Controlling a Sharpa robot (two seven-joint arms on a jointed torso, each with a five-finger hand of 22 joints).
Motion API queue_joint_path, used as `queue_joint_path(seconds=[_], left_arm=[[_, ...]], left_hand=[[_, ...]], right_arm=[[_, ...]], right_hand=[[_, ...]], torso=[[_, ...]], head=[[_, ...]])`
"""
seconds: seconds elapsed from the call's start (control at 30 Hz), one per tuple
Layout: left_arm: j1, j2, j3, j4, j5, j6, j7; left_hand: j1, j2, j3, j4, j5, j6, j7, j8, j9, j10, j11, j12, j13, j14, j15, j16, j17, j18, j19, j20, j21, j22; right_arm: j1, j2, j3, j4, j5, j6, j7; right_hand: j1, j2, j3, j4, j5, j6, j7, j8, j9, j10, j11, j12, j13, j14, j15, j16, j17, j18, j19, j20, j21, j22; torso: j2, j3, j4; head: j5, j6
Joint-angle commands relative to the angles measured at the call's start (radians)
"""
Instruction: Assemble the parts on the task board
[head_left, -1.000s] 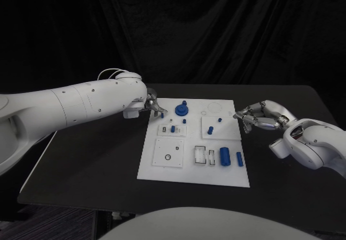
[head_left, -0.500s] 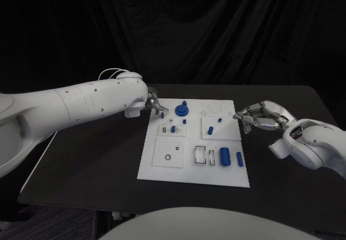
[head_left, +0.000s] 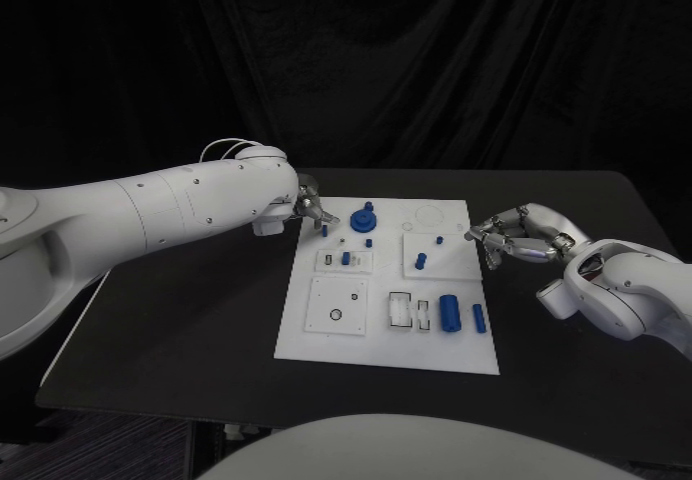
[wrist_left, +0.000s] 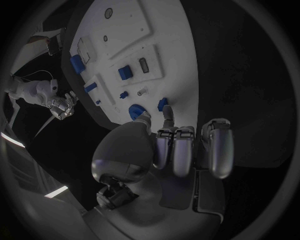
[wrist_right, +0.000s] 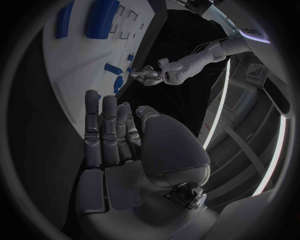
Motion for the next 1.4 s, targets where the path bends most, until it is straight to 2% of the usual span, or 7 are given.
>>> queue_joint_path(seconds=[0.03,0.2,0.37,1.2,1.33,1.4], left_arm=[[-0.004,0.004,0.001,-0.003,-0.005,-0.001,0.023],[-0.007,0.006,0.001,-0.007,-0.005,-0.004,0.025],[-0.009,0.007,0.001,-0.008,-0.005,-0.005,0.022],[-0.012,0.006,0.001,-0.013,-0.004,0.011,0.017],[-0.012,0.005,0.001,-0.013,-0.004,0.013,0.016],[-0.013,0.005,0.001,-0.013,-0.004,0.014,0.016]], left_hand=[[0.013,0.001,0.004,-0.011,0.016,-0.008,0.002,-0.005,0.002,0.104,0.009,0.004,0.263,0.104,0.008,0.003,0.263,0.009,-0.003,0.005,-0.006,0.085],[0.030,-0.001,0.014,-0.029,0.058,-0.017,0.005,-0.012,0.003,0.104,0.012,0.004,0.263,0.104,0.011,0.003,0.263,0.010,-0.006,0.009,-0.011,0.083],[0.039,-0.001,0.021,-0.038,0.078,-0.025,0.006,-0.016,0.004,0.104,0.013,0.004,0.263,0.104,0.012,0.003,0.263,0.010,-0.005,0.010,-0.011,0.085],[0.054,0.003,0.045,-0.054,0.131,-0.017,0.003,-0.016,0.006,0.104,0.011,0.004,0.263,0.104,0.011,0.003,0.263,0.010,-0.005,0.010,-0.013,0.086],[0.058,0.001,0.055,-0.059,0.157,-0.011,0.000,-0.016,0.005,0.104,0.009,0.004,0.263,0.104,0.009,0.003,0.263,0.010,-0.005,0.009,-0.013,0.088],[0.064,-0.001,0.067,-0.066,0.182,-0.007,-0.003,-0.017,0.004,0.104,0.007,0.004,0.263,0.104,0.007,0.003,0.263,0.010,-0.005,0.007,-0.014,0.088]], right_arm=[[-0.003,-0.001,0.001,0.001,-0.003,0.010,-0.015],[-0.003,-0.003,0.001,0.002,-0.003,0.011,-0.016],[-0.003,-0.004,0.001,0.003,-0.003,0.012,-0.016],[-0.003,-0.001,0.001,0.001,-0.003,0.018,-0.021],[-0.003,0.000,0.001,0.000,-0.003,0.020,-0.023],[-0.003,0.001,0.001,0.000,-0.003,0.020,-0.023]], right_hand=[[0.003,0.008,-0.002,0.001,0.004,-0.001,-0.006,0.005,0.001,0.001,0.001,0.003,-0.001,-0.007,-0.001,0.000,-0.001,0.018,0.008,0.000,-0.005,-0.001],[0.003,0.008,-0.002,0.001,0.004,-0.001,-0.006,0.005,0.001,0.001,0.001,0.003,-0.001,-0.007,-0.001,0.000,-0.001,0.018,0.008,0.000,-0.005,-0.001],[0.003,0.008,-0.002,0.001,0.004,-0.001,-0.006,0.005,0.001,0.001,0.001,0.003,-0.001,-0.007,-0.001,0.000,-0.001,0.018,0.008,0.000,-0.005,-0.001],[0.002,0.010,-0.003,0.001,0.005,-0.002,-0.006,0.005,0.001,0.002,0.001,0.005,-0.003,-0.006,-0.001,0.002,-0.003,0.018,0.010,0.000,-0.006,-0.002],[0.002,0.010,-0.003,0.000,0.005,-0.002,-0.006,0.006,0.001,0.002,0.001,0.005,-0.003,-0.006,-0.001,0.002,-0.004,0.018,0.010,0.000,-0.006,-0.002],[0.002,0.010,-0.003,0.000,0.005,-0.002,-0.006,0.006,0.001,0.002,0.001,0.005,-0.003,-0.006,-0.001,0.002,-0.004,0.018,0.010,0.000,-0.006,-0.002]], torso=[[0.001,-0.0007,-0.0001],[0.002,-0.0003,-0.0002],[0.002,-0.0003,0.0008],[0.000,-0.0004,0.0005],[0.000,-0.0008,-0.0005],[0.000,-0.0009,-0.0004]], head=[[0.000,0.000],[0.000,0.000],[-0.001,0.000],[-0.001,0.000],[0.001,0.000],[0.001,0.000]])
